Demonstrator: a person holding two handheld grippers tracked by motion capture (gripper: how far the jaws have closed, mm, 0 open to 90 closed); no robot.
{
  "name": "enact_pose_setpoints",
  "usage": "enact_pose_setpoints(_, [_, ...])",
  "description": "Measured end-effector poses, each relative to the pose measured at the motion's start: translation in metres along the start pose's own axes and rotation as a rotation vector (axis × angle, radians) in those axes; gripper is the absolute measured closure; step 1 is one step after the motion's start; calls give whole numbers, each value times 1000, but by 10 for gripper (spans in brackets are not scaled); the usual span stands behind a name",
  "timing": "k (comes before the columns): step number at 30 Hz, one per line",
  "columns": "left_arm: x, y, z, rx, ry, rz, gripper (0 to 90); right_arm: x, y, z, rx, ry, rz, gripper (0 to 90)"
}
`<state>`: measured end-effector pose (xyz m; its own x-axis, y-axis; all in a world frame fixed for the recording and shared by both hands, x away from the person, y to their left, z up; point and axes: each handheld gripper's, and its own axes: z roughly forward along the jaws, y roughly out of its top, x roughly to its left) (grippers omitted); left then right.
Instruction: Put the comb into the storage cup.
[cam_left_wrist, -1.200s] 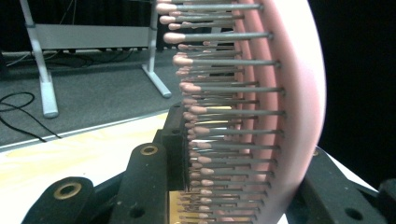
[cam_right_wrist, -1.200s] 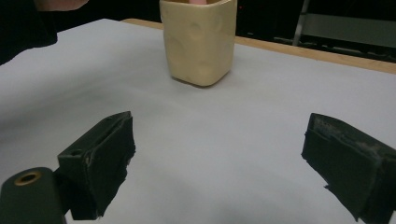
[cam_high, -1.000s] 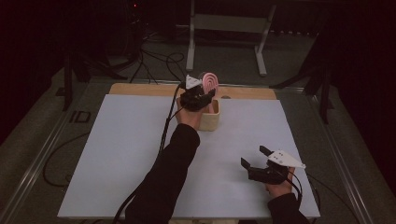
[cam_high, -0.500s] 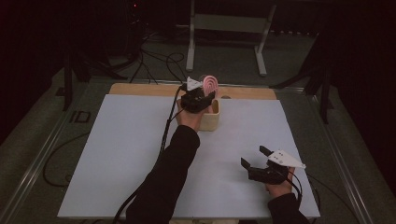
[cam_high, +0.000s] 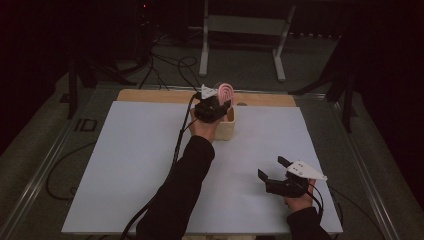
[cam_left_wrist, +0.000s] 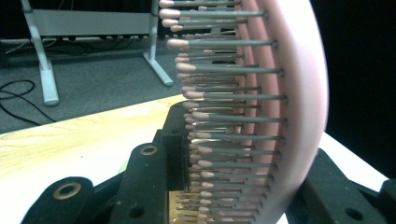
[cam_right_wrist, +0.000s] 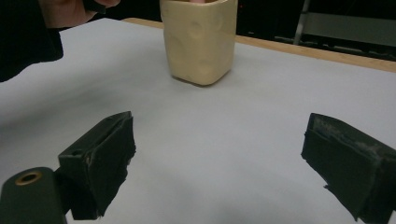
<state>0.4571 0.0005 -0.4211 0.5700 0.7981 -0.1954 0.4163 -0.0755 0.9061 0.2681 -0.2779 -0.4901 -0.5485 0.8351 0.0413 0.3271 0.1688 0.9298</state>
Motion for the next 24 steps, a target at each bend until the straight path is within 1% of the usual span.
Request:
enact_pose_setpoints(12, [2,-4,3,11,2,-4,642,0,0,0,1,-1,2,92])
enact_pose_setpoints(24, [3,-4,4,8,-2,-11,640,0,-1,1,0,-1,4,92])
